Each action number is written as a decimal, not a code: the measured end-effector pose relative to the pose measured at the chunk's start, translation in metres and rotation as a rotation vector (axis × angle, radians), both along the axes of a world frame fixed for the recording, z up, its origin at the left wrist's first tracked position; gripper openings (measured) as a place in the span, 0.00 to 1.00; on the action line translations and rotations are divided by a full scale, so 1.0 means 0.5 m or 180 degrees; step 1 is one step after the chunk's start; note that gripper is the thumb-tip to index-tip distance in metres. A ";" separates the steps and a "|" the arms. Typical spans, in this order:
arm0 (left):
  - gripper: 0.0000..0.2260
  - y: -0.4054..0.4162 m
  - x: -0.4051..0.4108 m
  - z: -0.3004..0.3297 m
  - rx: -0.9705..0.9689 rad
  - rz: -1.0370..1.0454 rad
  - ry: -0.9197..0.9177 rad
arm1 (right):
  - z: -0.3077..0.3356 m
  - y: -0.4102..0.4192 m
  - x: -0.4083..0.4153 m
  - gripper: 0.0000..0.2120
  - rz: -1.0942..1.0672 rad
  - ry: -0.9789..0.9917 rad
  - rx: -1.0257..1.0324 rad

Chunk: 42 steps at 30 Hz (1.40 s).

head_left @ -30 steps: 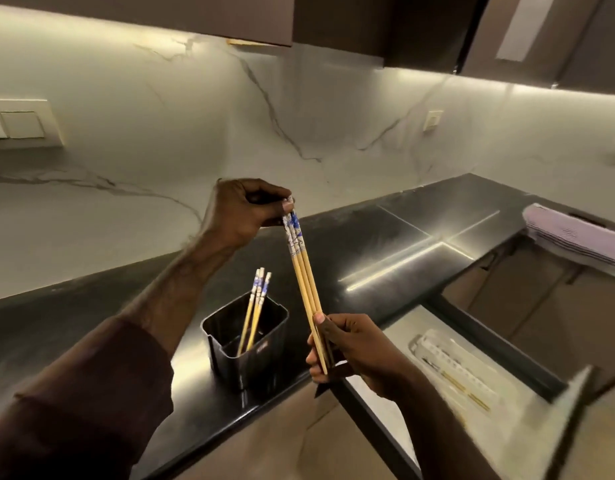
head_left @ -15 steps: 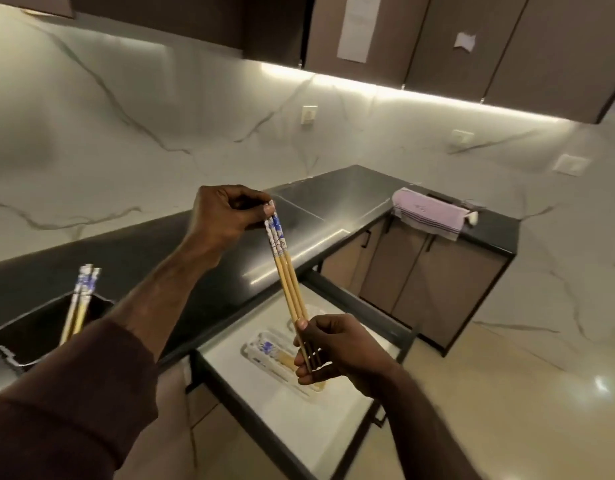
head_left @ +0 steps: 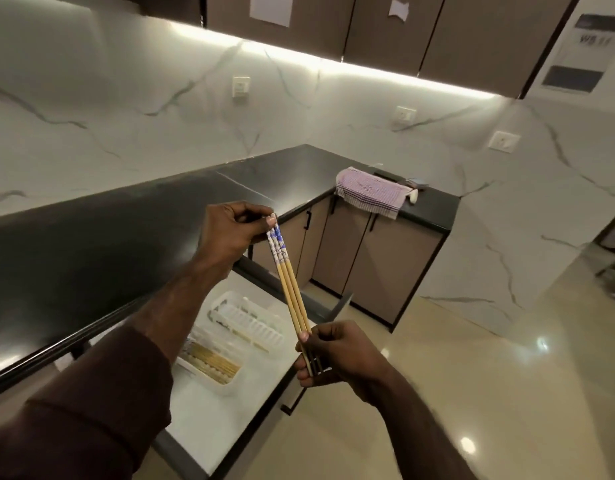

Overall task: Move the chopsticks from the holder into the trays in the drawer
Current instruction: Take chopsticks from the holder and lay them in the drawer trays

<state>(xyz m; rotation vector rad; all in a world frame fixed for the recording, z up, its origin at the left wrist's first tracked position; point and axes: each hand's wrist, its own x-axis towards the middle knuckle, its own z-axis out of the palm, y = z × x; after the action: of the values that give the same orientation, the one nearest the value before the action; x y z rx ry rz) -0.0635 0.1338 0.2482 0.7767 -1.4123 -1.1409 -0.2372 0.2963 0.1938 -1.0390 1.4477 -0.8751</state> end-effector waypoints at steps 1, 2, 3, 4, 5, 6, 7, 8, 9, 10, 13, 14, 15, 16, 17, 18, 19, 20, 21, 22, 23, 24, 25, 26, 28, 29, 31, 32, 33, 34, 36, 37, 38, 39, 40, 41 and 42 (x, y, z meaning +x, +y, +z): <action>0.06 -0.006 -0.019 -0.009 0.0049 0.0002 0.0007 | -0.007 -0.006 -0.014 0.14 -0.0017 0.0011 0.0006; 0.06 -0.012 -0.034 -0.017 0.0095 0.0010 0.0029 | -0.014 -0.013 -0.025 0.14 -0.0034 0.0033 0.0018; 0.06 -0.021 -0.051 -0.029 0.0143 0.0027 0.0050 | -0.021 -0.022 -0.038 0.14 -0.0050 0.0055 0.0043; 0.06 -0.030 -0.064 -0.041 0.0190 0.0060 0.0069 | -0.028 -0.033 -0.049 0.14 -0.0055 0.0081 0.0074; 0.06 -0.040 -0.076 -0.053 0.0237 0.0102 0.0091 | -0.035 -0.046 -0.060 0.14 -0.0057 0.0105 0.0108; 0.06 -0.052 -0.087 -0.064 0.0289 0.0140 0.0115 | -0.041 -0.060 -0.070 0.14 -0.0059 0.0129 0.0139; 0.07 -0.063 -0.094 -0.075 0.0333 0.0169 0.0132 | -0.046 -0.073 -0.078 0.14 -0.0055 0.0153 0.0167; 0.07 -0.079 -0.102 -0.087 0.0378 0.0193 0.0140 | -0.053 -0.090 -0.087 0.14 -0.0040 0.0173 0.0202; 0.07 -0.095 -0.108 -0.099 0.0422 0.0213 0.0138 | -0.061 -0.107 -0.094 0.14 -0.0025 0.0204 0.0234; 0.08 -0.113 -0.115 -0.111 0.0462 0.0232 0.0125 | -0.069 -0.127 -0.101 0.14 -0.0013 0.0240 0.0262; 0.10 -0.163 -0.134 -0.143 0.0602 0.0303 0.0113 | -0.086 -0.186 -0.122 0.13 0.0024 0.0305 0.0366; 0.10 -0.182 -0.140 -0.154 0.0652 0.0368 0.0109 | -0.091 -0.209 -0.130 0.12 0.0062 0.0343 0.0406; 0.10 -0.200 -0.144 -0.166 0.0708 0.0433 0.0088 | -0.096 -0.231 -0.136 0.12 0.0089 0.0378 0.0457; 0.10 -0.218 -0.147 -0.179 0.0770 0.0475 0.0080 | -0.101 -0.252 -0.141 0.13 0.0111 0.0407 0.0510; 0.10 -0.233 -0.149 -0.191 0.0826 0.0503 0.0088 | -0.105 -0.270 -0.146 0.13 0.0131 0.0438 0.0555; 0.10 -0.251 -0.149 -0.205 0.0881 0.0541 0.0092 | -0.112 -0.292 -0.151 0.13 0.0157 0.0469 0.0608; 0.10 -0.267 -0.149 -0.221 0.0932 0.0582 0.0076 | -0.119 -0.311 -0.155 0.13 0.0180 0.0516 0.0658; 0.10 -0.282 -0.148 -0.237 0.0985 0.0622 0.0047 | -0.127 -0.329 -0.159 0.14 0.0206 0.0571 0.0705; 0.10 -0.294 -0.146 -0.254 0.1040 0.0651 0.0005 | -0.135 -0.347 -0.163 0.14 0.0235 0.0619 0.0748; 0.11 -0.302 -0.144 -0.269 0.1082 0.0681 -0.0069 | -0.142 -0.361 -0.165 0.14 0.0264 0.0658 0.0782; 0.12 -0.312 -0.139 -0.285 0.1123 0.0728 -0.0150 | -0.152 -0.378 -0.166 0.15 0.0307 0.0688 0.0822; 0.13 -0.322 -0.133 -0.300 0.1163 0.0772 -0.0208 | -0.162 -0.394 -0.167 0.15 0.0350 0.0720 0.0865; 0.14 -0.330 -0.128 -0.314 0.1200 0.0804 -0.0228 | -0.173 -0.408 -0.166 0.16 0.0395 0.0757 0.0915; 0.14 -0.336 -0.122 -0.328 0.1226 0.0822 -0.0248 | -0.183 -0.423 -0.165 0.16 0.0438 0.0795 0.0967; 0.15 -0.347 -0.112 -0.357 0.1272 0.0865 -0.0396 | -0.205 -0.450 -0.162 0.15 0.0511 0.0853 0.1050; 0.15 -0.354 -0.107 -0.374 0.1293 0.0916 -0.0523 | -0.217 -0.463 -0.160 0.14 0.0559 0.0874 0.1093; 0.15 -0.365 -0.096 -0.405 0.1253 0.1070 -0.0879 | -0.242 -0.488 -0.156 0.13 0.0669 0.0922 0.1203; 0.15 -0.370 -0.091 -0.420 0.1185 0.1144 -0.1110 | -0.252 -0.497 -0.155 0.13 0.0712 0.0954 0.1255; 0.15 -0.377 -0.084 -0.437 0.1121 0.1215 -0.1342 | -0.264 -0.509 -0.154 0.13 0.0768 0.0983 0.1303; 0.15 -0.384 -0.078 -0.452 0.1086 0.1266 -0.1548 | -0.276 -0.520 -0.153 0.13 0.0823 0.1012 0.1339; 0.16 -0.398 -0.069 -0.481 0.1084 0.1325 -0.1938 | -0.302 -0.544 -0.152 0.12 0.0918 0.1050 0.1403; 0.16 -0.403 -0.067 -0.495 0.1106 0.1331 -0.2162 | -0.314 -0.553 -0.152 0.12 0.0943 0.1066 0.1438; 0.16 -0.410 -0.065 -0.509 0.1136 0.1346 -0.2415 | -0.327 -0.564 -0.152 0.11 0.0985 0.1094 0.1475; 0.16 -0.414 -0.066 -0.522 0.1166 0.1364 -0.2667 | -0.341 -0.574 -0.154 0.11 0.1026 0.1143 0.1519; 0.15 -0.418 -0.067 -0.535 0.1195 0.1396 -0.2860 | -0.355 -0.586 -0.157 0.10 0.1072 0.1201 0.1558; 0.15 -0.422 -0.068 -0.547 0.1220 0.1411 -0.3003 | -0.369 -0.600 -0.159 0.09 0.1109 0.1252 0.1587; 0.15 -0.424 -0.070 -0.557 0.1249 0.1393 -0.3150 | -0.382 -0.612 -0.162 0.09 0.1129 0.1292 0.1604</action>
<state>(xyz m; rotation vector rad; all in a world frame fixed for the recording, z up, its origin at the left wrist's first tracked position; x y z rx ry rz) -0.0985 -0.0781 -0.0305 2.0081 -1.6612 -0.6843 -0.3180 -0.0096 0.0029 -1.0682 1.6329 -0.0289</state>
